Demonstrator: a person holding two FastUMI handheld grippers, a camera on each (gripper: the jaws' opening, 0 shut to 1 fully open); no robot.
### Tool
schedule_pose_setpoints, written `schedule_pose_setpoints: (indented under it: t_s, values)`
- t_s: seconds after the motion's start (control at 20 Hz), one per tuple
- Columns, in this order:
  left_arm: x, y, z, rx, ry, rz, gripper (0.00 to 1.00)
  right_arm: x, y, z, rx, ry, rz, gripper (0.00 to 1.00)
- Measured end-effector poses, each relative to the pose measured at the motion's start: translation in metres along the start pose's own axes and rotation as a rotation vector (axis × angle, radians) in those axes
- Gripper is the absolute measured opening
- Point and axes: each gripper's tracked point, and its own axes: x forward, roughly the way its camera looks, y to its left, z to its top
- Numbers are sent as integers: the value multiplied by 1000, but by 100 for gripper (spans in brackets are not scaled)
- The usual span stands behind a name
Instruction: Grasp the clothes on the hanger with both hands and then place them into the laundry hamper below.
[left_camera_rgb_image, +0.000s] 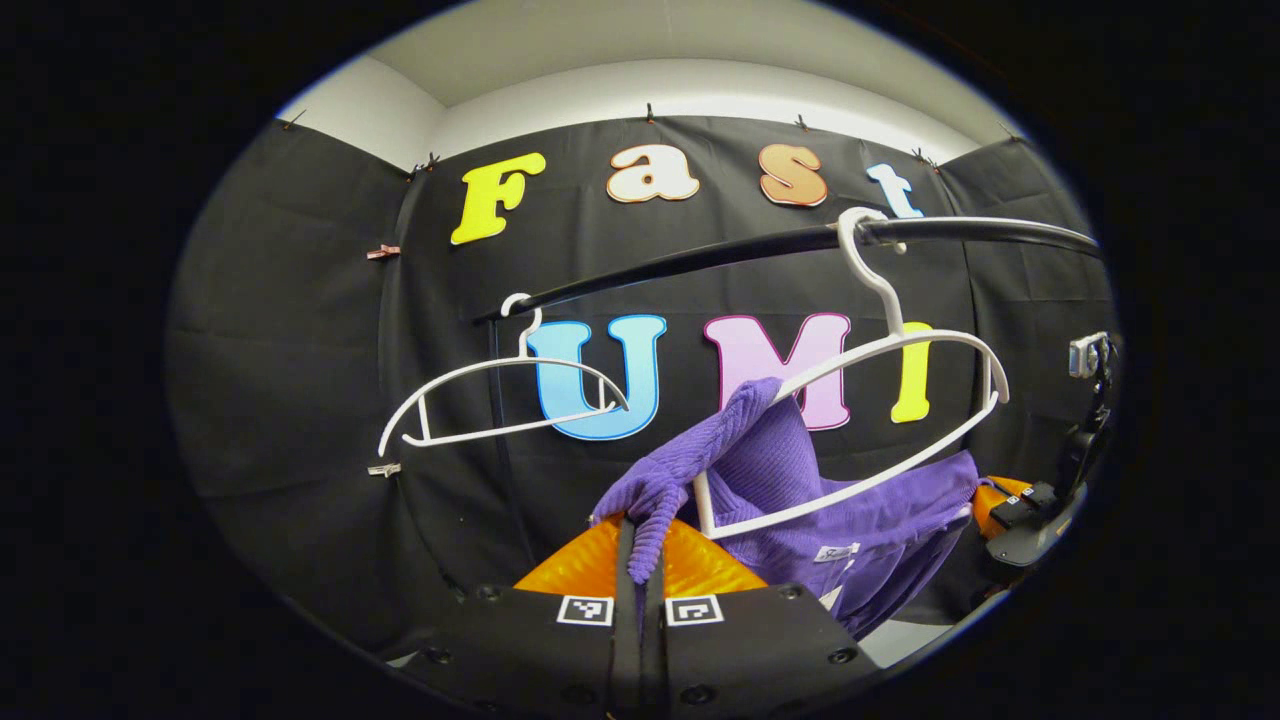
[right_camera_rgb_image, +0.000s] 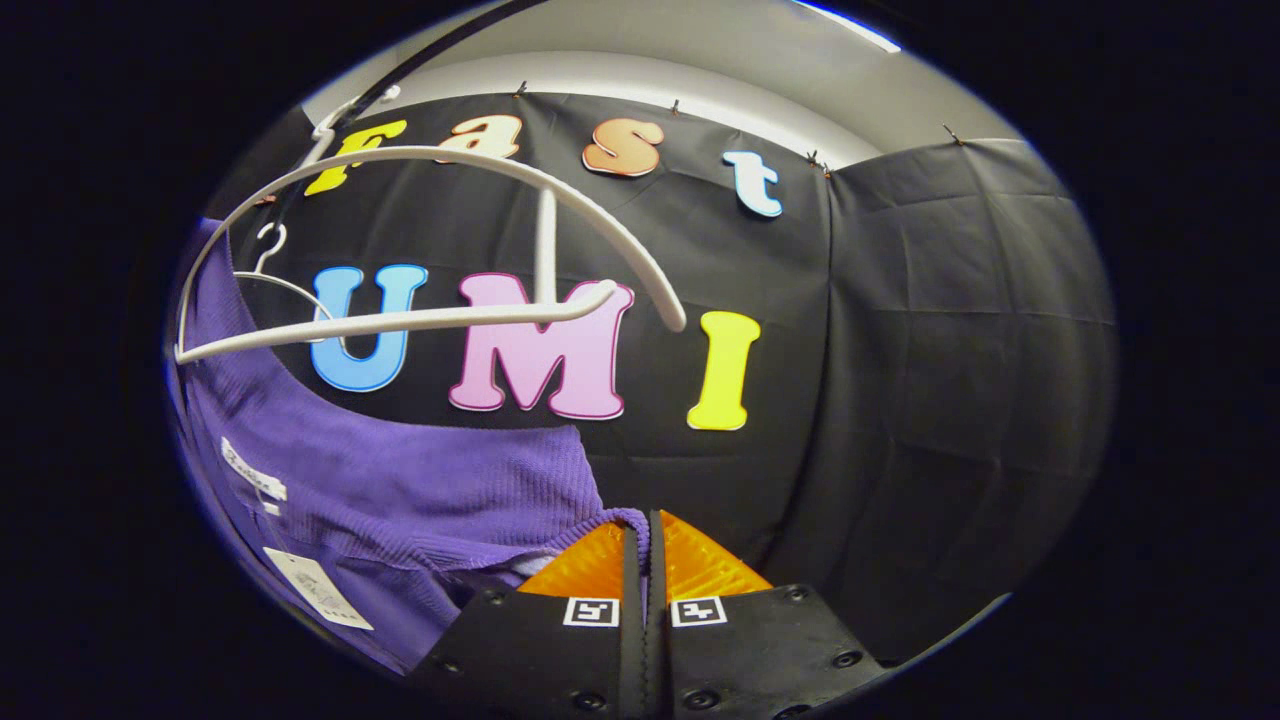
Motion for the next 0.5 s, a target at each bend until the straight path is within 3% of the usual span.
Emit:
schedule_pose_setpoints:
  t_s: [0.5]
  values:
    - [-4, 46, 14, 6, -17, 49, 5, -56, 73, 17, 47, 3, 200, 4]
